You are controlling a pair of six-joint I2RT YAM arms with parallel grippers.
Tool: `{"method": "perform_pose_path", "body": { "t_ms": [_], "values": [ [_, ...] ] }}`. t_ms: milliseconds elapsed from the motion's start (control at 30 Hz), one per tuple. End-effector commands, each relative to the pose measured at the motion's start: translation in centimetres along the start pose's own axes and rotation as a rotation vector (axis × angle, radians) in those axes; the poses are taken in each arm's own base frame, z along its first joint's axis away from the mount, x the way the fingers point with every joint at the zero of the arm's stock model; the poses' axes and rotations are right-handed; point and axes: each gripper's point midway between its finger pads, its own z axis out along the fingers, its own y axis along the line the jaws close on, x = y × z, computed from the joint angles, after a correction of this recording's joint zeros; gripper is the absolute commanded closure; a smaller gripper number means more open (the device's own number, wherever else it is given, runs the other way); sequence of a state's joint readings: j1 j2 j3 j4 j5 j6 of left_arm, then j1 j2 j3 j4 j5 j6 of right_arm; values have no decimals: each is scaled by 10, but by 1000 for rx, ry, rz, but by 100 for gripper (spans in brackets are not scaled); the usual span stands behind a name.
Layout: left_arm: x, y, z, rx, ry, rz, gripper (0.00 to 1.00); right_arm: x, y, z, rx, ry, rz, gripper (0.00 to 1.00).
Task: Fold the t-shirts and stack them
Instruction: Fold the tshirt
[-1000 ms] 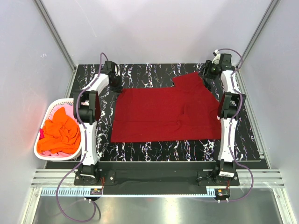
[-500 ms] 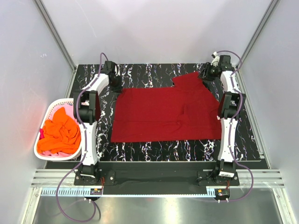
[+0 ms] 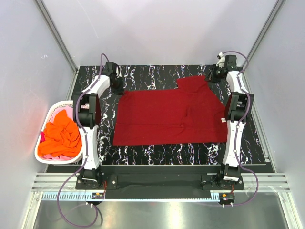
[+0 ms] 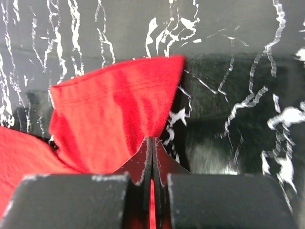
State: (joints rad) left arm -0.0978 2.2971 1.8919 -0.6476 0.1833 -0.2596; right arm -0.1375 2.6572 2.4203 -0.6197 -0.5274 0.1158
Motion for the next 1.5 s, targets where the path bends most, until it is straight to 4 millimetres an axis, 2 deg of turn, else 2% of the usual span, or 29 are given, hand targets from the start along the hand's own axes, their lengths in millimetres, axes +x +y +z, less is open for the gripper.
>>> {"method": "perform_pose_path", "body": {
  "t_ms": [0,33,100,167,200,233,333,467,500,567,600,633,700,767,800,967,1100,1467],
  "values": [
    [-26,-13,-47,17,-106,11,100,-62,36,-62,41,-159,-65,100],
    [-27,-16,-51,27,-111,13,100,-64,40,-71,54,-169,-62,100],
    [-23,-17,-54,43,-102,15,100,-67,34,-86,118,-189,-33,100],
    [-24,-15,-60,27,-119,16,100,-69,44,-106,105,-223,-31,100],
    [-21,-14,-64,18,-121,16,100,-59,44,-117,134,-228,-8,100],
    [-19,-13,-65,14,-122,16,100,-67,46,-123,137,-285,-25,100],
    [-16,-12,-73,11,-132,23,100,-54,47,-141,153,-312,-15,100],
    [-9,-3,-80,-34,-136,42,100,-31,43,-151,169,-296,0,100],
    [-4,0,-81,-48,-130,41,100,-17,38,-149,183,-274,9,100],
    [2,7,-84,-80,-130,27,100,-15,39,-160,204,-294,4,100],
    [12,8,-81,-77,-112,18,100,-2,31,-159,229,-278,17,100],
    [11,4,-86,-59,-131,12,100,-6,35,-169,234,-308,10,100],
    [18,0,-89,-34,-123,-5,100,1,30,-178,275,-320,35,100],
    [20,-3,-92,-22,-125,-12,100,7,29,-182,284,-319,42,100],
    [21,-3,-95,-20,-131,-14,100,16,27,-180,289,-306,61,100],
    [27,-6,-104,-4,-145,-24,100,30,27,-191,307,-343,90,100],
    [41,-11,-103,39,-123,-24,100,41,30,-203,316,-379,127,100],
    [54,-3,-116,6,-147,-32,100,65,35,-231,342,-434,142,100]
  ]
}}
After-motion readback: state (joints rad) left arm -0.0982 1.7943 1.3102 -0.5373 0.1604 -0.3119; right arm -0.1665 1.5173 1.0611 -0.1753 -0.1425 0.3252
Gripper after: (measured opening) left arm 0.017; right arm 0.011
